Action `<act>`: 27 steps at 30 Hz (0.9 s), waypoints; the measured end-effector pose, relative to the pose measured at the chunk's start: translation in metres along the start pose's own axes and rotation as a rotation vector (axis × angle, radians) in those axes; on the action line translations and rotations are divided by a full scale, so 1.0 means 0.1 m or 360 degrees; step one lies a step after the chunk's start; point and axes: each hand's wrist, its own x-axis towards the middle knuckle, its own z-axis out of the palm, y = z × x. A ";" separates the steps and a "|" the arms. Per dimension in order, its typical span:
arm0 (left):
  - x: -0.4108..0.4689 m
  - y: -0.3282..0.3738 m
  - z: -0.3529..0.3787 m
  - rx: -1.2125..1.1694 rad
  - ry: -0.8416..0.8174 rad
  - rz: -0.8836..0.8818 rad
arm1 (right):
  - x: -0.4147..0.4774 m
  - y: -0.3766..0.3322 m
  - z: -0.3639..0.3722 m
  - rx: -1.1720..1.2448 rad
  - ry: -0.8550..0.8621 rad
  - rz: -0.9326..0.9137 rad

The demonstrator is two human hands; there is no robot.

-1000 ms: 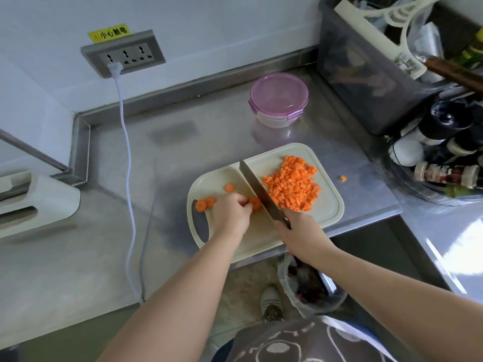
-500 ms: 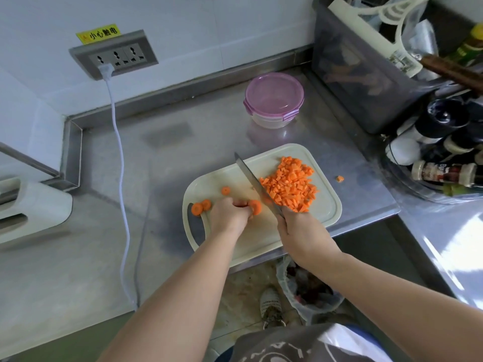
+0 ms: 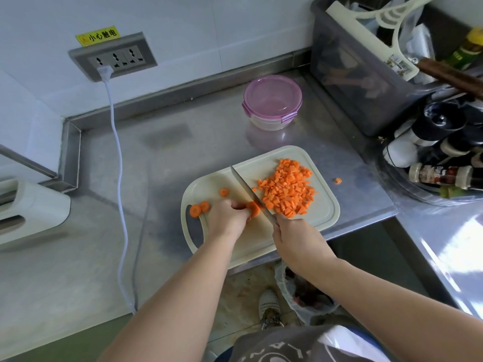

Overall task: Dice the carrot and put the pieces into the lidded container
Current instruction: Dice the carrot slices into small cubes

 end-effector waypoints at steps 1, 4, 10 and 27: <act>0.01 0.00 0.00 -0.0009 -0.0003 -0.0003 | 0.00 0.00 0.01 -0.0025 -0.0008 -0.0004; 0.03 -0.02 0.01 -0.0022 -0.0013 -0.0004 | 0.00 0.00 0.03 -0.0072 -0.0033 0.0000; 0.04 -0.03 0.01 -0.0029 -0.0003 0.0001 | 0.01 -0.01 0.04 -0.0132 -0.0035 0.0010; 0.00 -0.01 0.00 -0.0001 0.0014 0.0026 | 0.03 0.01 0.04 -0.0081 -0.0058 0.0017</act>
